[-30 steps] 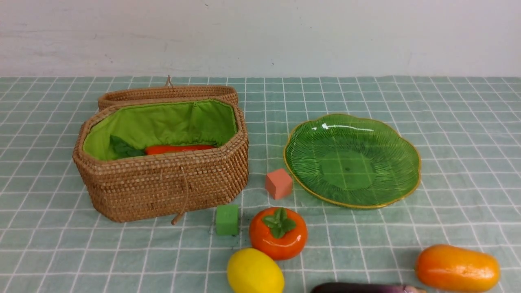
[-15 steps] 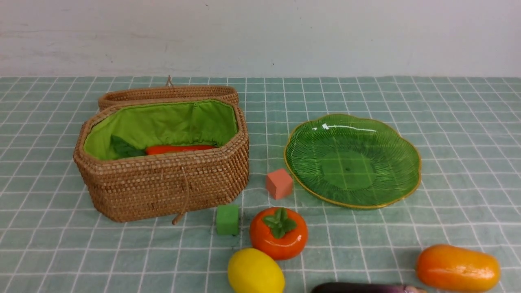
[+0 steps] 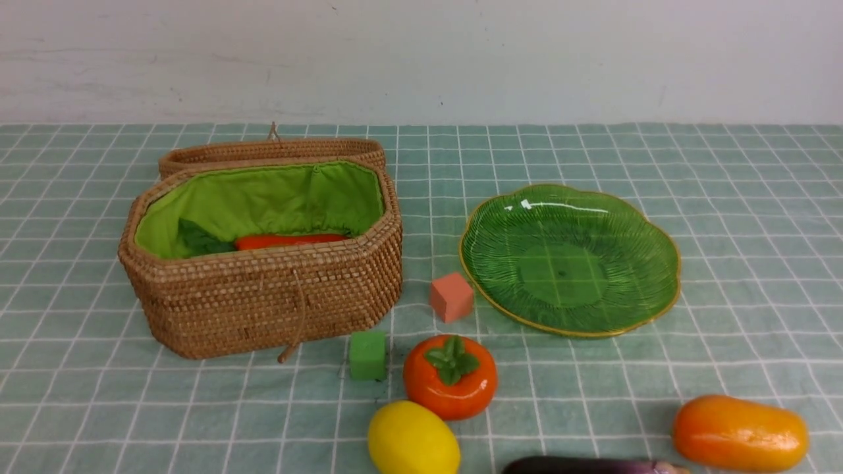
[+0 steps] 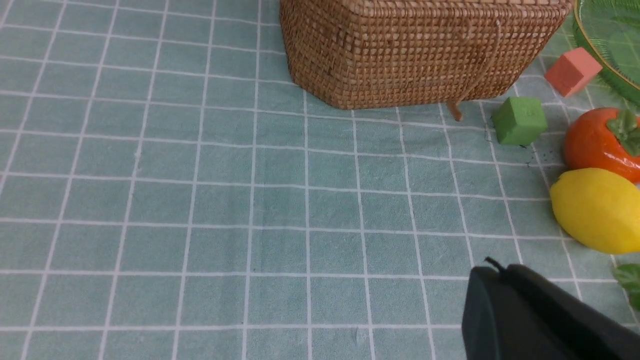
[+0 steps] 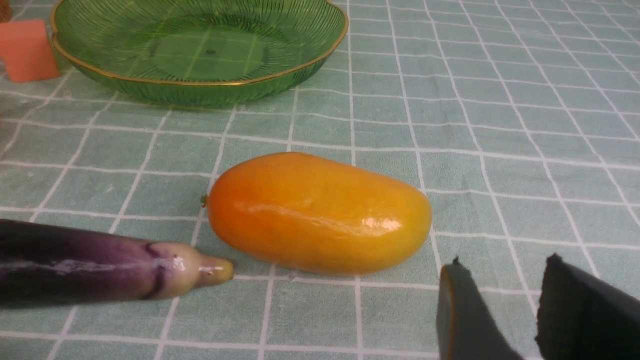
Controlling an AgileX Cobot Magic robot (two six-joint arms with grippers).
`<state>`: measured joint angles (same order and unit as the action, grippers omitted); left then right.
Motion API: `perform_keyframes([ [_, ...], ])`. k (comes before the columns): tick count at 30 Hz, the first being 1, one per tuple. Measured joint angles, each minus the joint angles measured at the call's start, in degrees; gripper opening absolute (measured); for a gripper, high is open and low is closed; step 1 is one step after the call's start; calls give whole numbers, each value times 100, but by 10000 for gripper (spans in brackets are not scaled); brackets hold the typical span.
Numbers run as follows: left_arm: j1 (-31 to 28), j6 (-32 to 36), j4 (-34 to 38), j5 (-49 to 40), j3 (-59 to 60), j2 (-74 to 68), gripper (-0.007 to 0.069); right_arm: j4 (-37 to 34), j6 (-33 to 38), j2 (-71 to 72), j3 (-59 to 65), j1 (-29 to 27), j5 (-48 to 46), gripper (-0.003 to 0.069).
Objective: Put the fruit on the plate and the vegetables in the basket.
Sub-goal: Take a daikon with your right arm and place it on the basket on the left.
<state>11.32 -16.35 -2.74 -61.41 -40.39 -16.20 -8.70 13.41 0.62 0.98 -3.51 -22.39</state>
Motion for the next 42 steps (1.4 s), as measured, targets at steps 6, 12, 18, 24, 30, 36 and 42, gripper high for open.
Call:
perform_keyframes([
  [6, 0, 0, -126, 226, 0, 0, -13, 0, 0, 0, 0, 0, 0, 241],
  [12, 0, 0, -276, 1387, 203, -11, -13, 0, 0, 0, 0, 0, 0, 241],
  [18, -18, 0, -238, 2727, 1177, 523, -13, 0, 0, 0, 0, 0, 0, 241],
  [24, -780, 144, -151, 3055, 2526, 1613, -9, 0, 0, 0, 0, 0, 0, 241],
  [30, -1352, 439, -146, 3507, 3934, 1670, -5, 0, 0, 0, 0, 0, 0, 241],
  [36, -1378, 452, -146, 3848, 4183, 1670, -1, 0, 0, 5, 0, 0, 0, 241],
  [42, -1380, 457, -145, 3906, 4203, 1670, 5, 0, 0, 5, 0, 0, 0, 241],
])
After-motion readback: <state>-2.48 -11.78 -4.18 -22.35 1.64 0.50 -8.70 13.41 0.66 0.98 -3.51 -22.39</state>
